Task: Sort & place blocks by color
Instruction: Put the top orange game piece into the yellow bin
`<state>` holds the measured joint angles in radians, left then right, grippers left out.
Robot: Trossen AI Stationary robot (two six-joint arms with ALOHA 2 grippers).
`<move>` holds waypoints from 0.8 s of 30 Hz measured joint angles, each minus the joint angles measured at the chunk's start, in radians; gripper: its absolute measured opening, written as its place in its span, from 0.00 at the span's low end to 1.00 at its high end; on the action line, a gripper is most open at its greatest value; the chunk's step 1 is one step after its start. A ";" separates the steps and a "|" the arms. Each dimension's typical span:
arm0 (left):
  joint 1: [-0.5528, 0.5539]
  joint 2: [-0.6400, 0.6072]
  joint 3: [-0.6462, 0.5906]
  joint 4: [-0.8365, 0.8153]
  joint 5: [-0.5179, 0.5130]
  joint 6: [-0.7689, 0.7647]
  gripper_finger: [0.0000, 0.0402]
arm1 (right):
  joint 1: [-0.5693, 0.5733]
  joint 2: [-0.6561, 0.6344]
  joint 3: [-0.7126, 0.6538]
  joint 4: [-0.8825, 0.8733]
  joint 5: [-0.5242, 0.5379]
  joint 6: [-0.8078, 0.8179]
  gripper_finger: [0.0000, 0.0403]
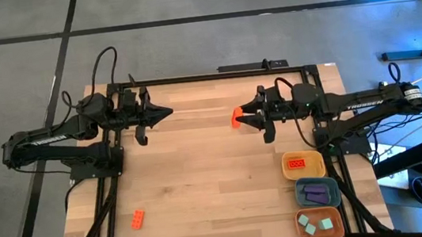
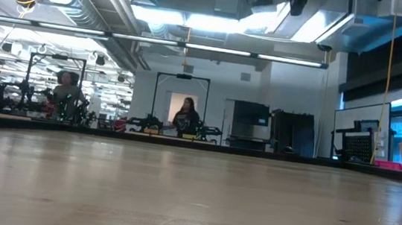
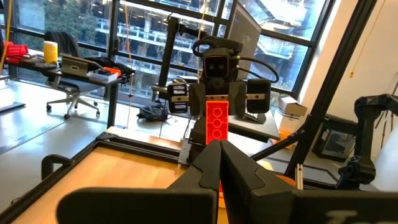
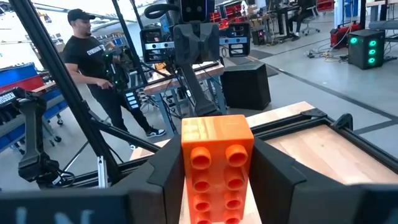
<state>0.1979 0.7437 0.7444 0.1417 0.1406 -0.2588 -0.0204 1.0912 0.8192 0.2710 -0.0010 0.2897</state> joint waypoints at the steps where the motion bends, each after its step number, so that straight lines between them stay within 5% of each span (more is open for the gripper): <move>1: 0.000 0.000 0.000 0.000 0.000 0.000 0.00 | 0.000 0.000 0.000 0.000 0.000 0.000 0.35; 24: 0.000 0.000 0.000 0.000 0.000 0.000 0.00 | 0.000 0.000 0.000 0.002 -0.026 0.005 0.35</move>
<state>0.1978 0.7437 0.7444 0.1417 0.1402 -0.2592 -0.0208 1.0912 0.8195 0.2729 -0.0268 0.2944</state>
